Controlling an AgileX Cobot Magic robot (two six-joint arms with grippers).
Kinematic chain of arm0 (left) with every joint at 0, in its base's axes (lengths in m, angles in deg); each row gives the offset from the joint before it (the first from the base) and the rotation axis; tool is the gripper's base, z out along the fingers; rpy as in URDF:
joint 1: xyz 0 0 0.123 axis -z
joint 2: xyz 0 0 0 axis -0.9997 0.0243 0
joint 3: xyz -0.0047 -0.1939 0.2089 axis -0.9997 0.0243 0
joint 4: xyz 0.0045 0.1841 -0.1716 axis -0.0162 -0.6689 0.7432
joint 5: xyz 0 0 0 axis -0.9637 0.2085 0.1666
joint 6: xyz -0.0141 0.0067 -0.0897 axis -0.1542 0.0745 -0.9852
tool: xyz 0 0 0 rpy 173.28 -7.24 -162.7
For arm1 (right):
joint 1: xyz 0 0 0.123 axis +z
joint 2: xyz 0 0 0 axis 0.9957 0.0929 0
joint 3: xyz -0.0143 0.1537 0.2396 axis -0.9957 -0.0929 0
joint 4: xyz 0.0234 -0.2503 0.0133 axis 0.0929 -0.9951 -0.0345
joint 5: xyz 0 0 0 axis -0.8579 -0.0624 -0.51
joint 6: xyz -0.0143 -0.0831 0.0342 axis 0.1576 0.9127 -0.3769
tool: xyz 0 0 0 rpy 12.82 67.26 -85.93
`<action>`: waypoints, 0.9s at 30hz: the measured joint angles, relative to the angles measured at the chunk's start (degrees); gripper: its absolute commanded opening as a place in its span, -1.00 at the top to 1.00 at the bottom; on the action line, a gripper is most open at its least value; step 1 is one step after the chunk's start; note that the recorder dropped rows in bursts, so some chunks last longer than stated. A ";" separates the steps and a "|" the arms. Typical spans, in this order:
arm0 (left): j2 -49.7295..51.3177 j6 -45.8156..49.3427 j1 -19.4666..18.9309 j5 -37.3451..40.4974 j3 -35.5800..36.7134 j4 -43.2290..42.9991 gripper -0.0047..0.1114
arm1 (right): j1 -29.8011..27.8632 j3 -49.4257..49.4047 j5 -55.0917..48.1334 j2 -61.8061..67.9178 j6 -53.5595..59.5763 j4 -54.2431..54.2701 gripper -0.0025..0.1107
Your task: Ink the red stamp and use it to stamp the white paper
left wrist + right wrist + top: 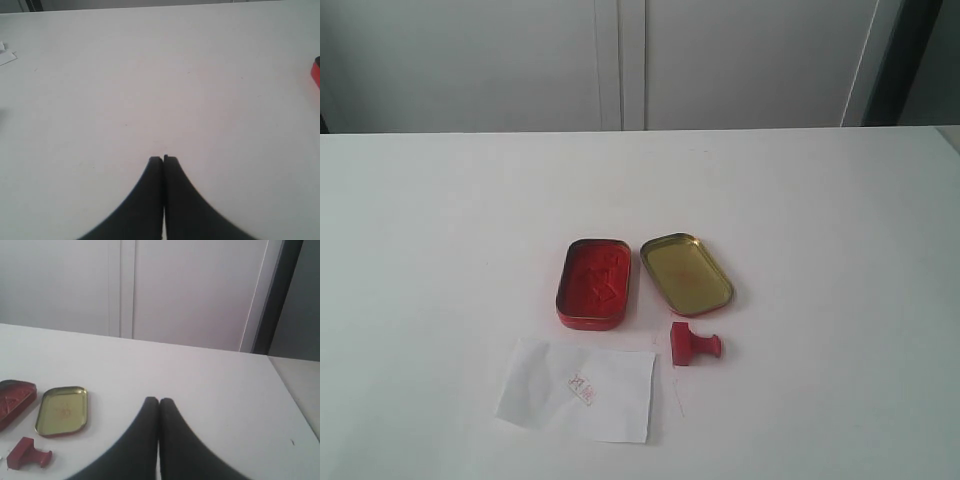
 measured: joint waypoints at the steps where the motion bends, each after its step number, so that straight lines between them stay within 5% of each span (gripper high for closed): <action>1: 0.00 0.00 0.00 0.00 0.00 0.00 0.92 | 0.00 -0.49 0.00 0.00 0.00 0.00 0.96; 27: 0.00 0.00 0.00 0.00 0.00 0.00 0.92 | 0.00 -11.36 1.79 0.00 0.00 -0.12 0.96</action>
